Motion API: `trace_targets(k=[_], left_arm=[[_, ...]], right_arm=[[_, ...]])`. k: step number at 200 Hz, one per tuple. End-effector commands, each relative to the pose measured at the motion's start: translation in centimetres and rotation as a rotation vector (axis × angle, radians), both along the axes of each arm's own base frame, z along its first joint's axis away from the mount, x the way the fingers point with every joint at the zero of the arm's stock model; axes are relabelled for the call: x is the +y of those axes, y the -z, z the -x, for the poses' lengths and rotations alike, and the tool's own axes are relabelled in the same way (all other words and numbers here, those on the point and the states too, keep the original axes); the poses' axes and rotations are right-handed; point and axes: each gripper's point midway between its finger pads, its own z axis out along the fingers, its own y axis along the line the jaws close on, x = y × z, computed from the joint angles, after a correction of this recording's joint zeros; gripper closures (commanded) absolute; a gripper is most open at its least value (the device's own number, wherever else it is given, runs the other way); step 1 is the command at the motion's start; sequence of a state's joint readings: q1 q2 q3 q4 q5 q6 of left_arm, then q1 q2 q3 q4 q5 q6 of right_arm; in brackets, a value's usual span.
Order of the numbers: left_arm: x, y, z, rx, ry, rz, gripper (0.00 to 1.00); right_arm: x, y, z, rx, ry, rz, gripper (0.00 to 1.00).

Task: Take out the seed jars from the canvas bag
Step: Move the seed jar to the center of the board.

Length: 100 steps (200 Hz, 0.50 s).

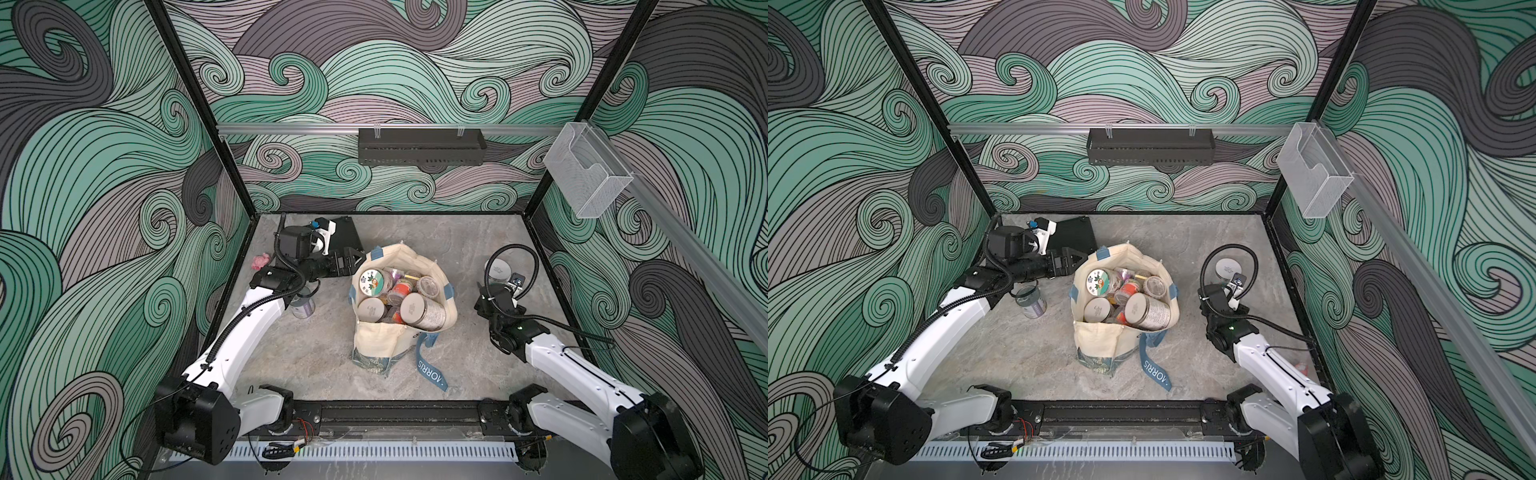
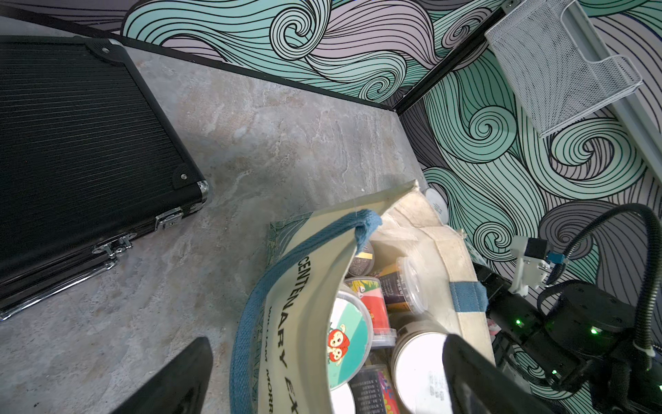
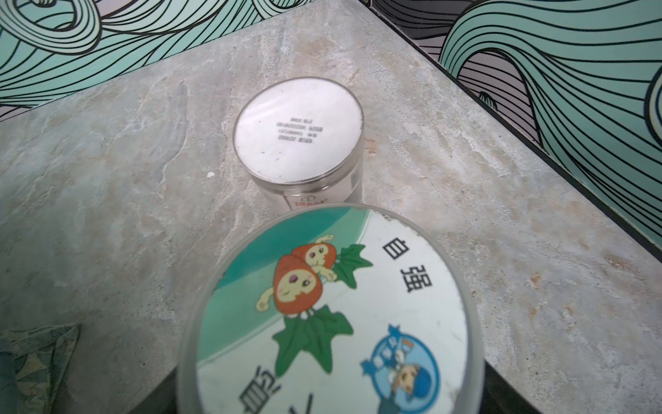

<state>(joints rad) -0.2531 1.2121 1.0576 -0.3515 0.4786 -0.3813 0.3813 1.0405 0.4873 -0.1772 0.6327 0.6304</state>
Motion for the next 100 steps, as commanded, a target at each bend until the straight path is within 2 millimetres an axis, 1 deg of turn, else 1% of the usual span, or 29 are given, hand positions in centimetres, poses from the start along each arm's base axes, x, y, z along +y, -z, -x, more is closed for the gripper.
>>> trace_targets(k=[1, 23, 52, 100], left_arm=[[0.0, -1.1, 0.5, -0.036, 0.008, -0.007, 0.02], [0.0, -1.2, 0.5, -0.037, 0.009, -0.004, 0.02], [0.0, -1.3, 0.6, -0.042, 0.008, -0.004, 0.02], [0.1, -1.5, 0.6, -0.05, 0.006, -0.009, 0.02]], right_arm=[[-1.4, -1.1, -0.6, -0.032, 0.07, -0.004, 0.3], [-2.3, -0.5, -0.6, -0.011, 0.092, -0.008, 0.3], [-3.1, -0.6, -1.3, -0.022, 0.1, -0.031, 0.29], [-2.9, -0.3, -3.2, -0.031, 0.09, -0.053, 0.29]])
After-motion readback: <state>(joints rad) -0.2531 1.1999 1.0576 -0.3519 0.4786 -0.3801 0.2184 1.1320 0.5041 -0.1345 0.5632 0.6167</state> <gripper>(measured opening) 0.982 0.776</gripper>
